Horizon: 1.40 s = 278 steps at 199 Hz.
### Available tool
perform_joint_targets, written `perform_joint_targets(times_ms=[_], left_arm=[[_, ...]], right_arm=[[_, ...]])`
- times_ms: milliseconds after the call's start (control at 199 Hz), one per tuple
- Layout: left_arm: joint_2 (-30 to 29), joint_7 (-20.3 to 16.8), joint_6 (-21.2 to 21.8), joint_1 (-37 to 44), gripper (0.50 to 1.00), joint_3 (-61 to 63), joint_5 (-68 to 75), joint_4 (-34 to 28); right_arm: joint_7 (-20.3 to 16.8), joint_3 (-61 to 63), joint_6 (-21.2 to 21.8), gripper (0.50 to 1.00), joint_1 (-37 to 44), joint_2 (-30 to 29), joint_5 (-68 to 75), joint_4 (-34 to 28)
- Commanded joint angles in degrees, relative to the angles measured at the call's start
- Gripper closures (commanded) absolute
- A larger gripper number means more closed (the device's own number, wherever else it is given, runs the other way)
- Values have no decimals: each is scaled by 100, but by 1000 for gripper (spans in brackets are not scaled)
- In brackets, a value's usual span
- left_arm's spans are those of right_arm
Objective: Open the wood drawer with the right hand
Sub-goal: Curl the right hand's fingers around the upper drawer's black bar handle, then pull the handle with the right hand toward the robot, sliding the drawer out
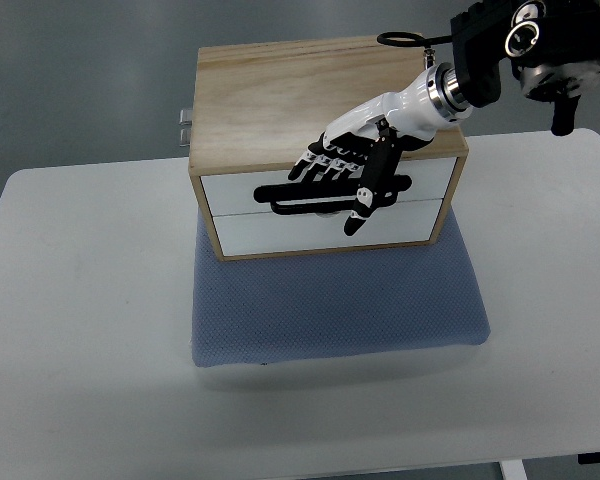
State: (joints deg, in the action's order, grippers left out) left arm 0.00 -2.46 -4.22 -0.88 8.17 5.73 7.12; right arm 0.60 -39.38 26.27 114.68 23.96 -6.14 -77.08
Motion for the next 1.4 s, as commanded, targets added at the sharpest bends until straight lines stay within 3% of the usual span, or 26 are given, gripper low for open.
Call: perform_joint_targets(times_ms=[0,573,1393], left_arm=[[0,0,0,0,500,0,7,0],[0,0,0,0,500,0,-2,0],[0,0,0,0,500,0,-2,0]], right_arm=[[-25,0,-43,556,-34,-6,7,0],[-174,-9,-429,556,-280,-41,7,-132],[-201,-88,-350,556,-262,30,-1,-431]])
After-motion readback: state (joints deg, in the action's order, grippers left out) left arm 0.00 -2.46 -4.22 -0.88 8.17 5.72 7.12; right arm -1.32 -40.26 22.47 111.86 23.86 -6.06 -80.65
